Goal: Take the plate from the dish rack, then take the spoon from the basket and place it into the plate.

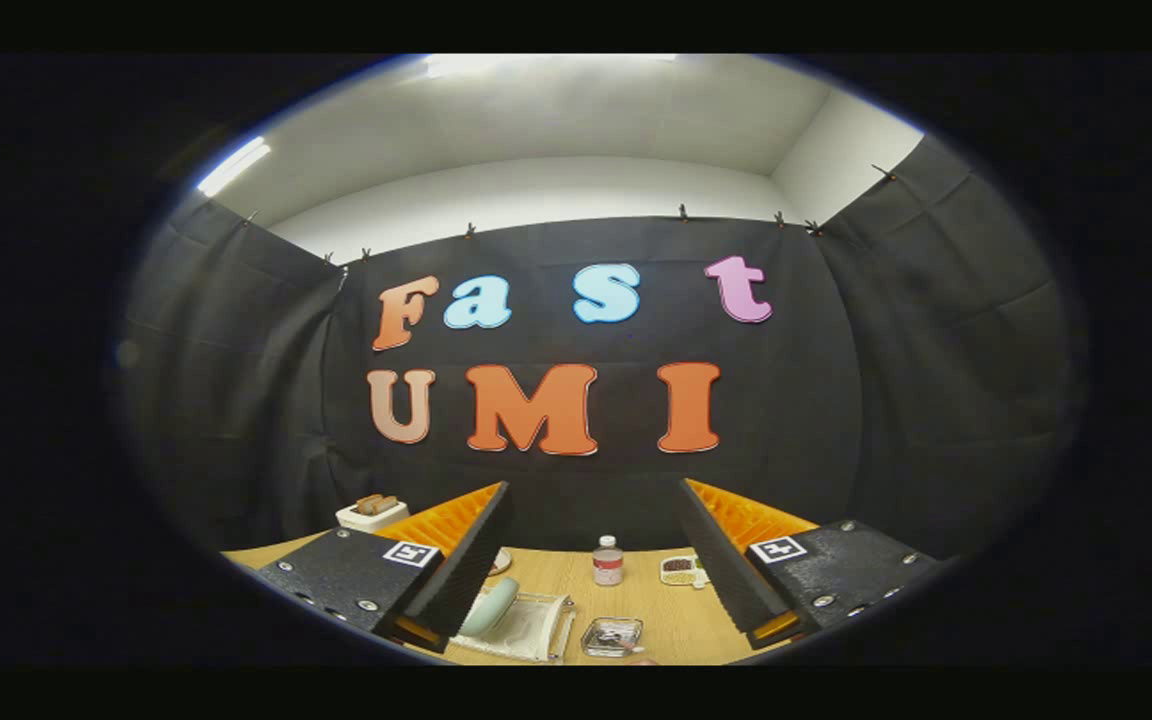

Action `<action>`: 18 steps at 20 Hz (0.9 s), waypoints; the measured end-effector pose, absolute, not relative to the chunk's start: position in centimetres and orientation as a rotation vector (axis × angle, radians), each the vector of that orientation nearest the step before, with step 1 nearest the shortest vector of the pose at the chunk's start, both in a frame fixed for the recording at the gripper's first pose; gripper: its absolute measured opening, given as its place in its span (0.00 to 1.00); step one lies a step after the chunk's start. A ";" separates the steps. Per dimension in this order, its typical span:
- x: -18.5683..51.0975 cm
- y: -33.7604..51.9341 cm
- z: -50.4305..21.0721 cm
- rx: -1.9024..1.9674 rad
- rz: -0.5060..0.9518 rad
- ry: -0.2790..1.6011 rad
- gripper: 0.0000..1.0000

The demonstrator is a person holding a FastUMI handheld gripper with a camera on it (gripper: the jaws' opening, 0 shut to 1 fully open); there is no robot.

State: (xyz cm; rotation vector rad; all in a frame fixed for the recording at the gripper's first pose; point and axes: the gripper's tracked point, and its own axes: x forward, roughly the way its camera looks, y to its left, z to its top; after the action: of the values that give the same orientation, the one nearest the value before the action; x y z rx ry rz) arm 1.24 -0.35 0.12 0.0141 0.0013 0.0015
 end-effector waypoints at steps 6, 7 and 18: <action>2.5 -0.6 0.5 -0.004 0.004 -0.011 0.97; 2.8 -0.5 0.6 -0.019 0.006 -0.011 0.97; 5.8 1.9 -5.5 0.024 0.072 0.247 0.97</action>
State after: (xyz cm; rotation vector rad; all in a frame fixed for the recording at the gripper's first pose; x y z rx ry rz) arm 5.77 1.90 -5.51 0.0244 0.2468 0.0724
